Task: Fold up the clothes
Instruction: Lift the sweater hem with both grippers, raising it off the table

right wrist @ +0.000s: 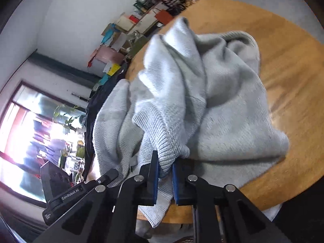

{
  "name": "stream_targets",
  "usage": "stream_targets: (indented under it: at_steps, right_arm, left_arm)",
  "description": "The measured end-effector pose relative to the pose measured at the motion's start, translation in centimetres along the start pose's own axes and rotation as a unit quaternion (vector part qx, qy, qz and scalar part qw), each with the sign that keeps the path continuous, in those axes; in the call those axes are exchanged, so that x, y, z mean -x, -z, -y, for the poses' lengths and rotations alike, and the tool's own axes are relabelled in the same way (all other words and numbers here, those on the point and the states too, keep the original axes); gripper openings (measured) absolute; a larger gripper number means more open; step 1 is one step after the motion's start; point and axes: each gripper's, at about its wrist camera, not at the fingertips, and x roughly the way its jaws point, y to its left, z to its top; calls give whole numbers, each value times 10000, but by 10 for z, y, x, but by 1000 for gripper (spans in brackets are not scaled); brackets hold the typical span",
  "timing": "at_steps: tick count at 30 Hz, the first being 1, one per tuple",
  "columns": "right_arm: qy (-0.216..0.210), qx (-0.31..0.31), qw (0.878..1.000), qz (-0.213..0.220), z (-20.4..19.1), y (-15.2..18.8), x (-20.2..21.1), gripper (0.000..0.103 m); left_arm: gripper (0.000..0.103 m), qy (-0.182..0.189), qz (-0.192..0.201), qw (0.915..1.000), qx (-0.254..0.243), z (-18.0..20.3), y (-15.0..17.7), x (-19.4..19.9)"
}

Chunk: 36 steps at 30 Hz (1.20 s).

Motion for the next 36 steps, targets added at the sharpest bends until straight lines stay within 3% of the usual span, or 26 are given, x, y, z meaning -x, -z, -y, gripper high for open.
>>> stream_targets:
  at_steps: [3,6,10,14,18,20,24,27,31,33,36]
  right_arm:
    - [-12,327,9993,200,-17,-10,9,11]
    - [-7,730,9960,512,-43,-20,26,10]
    - [-58,1343,9856,1028,-107,-42,42,10]
    - [-48,2218,9585,1791,-188,-58,83,10]
    - [-95,2699,9362,2251,-268,-68,117,10]
    - [51,3088,9156,2574,-317,-69,141,10]
    - [-72,3300,8868,3234,-388,-73,193,9]
    - [-145,3502,8572,3774,-443,-70,242,9]
    - [-94,3697,8219,4333,-504,-56,291,9]
    - [-67,3753,8088,4527,-526,-47,308,9]
    - [-27,3831,7887,4808,-559,-32,331,9]
  left_arm:
    - [11,7,221,9996,-202,12,-14,13]
    - [11,254,478,9981,-297,29,-32,37]
    - [11,474,1221,9882,-799,79,-65,95]
    - [11,704,1851,9758,-923,121,-102,167]
    - [11,898,2424,9611,-968,159,-136,250]
    - [11,939,2652,9544,-995,180,-150,288]
    - [11,801,3326,9331,-1106,226,-162,366]
    - [11,703,3915,9070,-1383,261,-154,421]
    - [11,504,4754,8628,-1644,307,-135,488]
    - [11,421,5032,8465,-1689,322,-127,510]
    - [11,407,5195,8371,-1663,329,-121,529]
